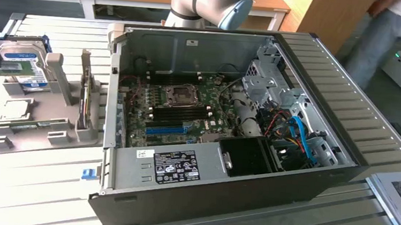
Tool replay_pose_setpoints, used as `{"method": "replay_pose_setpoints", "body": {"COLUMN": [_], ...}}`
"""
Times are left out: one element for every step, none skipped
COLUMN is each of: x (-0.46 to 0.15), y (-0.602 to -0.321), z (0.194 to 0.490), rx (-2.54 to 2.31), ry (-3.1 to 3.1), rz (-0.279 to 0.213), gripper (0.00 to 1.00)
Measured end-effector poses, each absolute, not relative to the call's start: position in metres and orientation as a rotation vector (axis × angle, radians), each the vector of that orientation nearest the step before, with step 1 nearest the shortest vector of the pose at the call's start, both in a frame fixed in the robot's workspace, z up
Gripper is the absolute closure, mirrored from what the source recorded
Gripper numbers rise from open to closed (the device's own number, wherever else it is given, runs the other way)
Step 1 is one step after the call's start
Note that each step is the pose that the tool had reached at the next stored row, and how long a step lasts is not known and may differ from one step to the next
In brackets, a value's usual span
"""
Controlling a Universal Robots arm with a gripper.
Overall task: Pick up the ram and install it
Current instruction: 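Pick up the ram and move it above insertion slot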
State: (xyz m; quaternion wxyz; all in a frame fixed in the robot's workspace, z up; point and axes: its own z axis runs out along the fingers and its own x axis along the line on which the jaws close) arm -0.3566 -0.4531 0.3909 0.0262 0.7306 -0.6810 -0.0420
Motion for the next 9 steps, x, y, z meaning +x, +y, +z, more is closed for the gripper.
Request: {"method": "replay_pose_setpoints", "body": {"x": [-0.356, -0.355, -0.354, -0.353, -0.352, -0.350, -0.349, -0.347, -0.345], "y": [-0.453, -0.453, -0.453, -0.453, -0.453, -0.453, -0.453, -0.453, -0.453], "z": [0.391, 0.391, 0.391, 0.391, 0.391, 0.391, 0.391, 0.391, 0.391], "rx": [2.258, 2.258, 2.258, 2.258, 2.258, 2.258, 2.257, 2.257, 2.257], "ry": [-2.105, -2.105, -2.105, -2.105, -2.105, -2.105, -2.105, -2.105, -2.105], "rz": [-0.130, -0.130, -0.130, -0.130, -0.130, -0.130, -0.130, -0.130, -0.130], "gripper": [0.88, 0.88, 0.88, 0.88, 0.88, 0.88, 0.88, 0.88, 0.88]}}
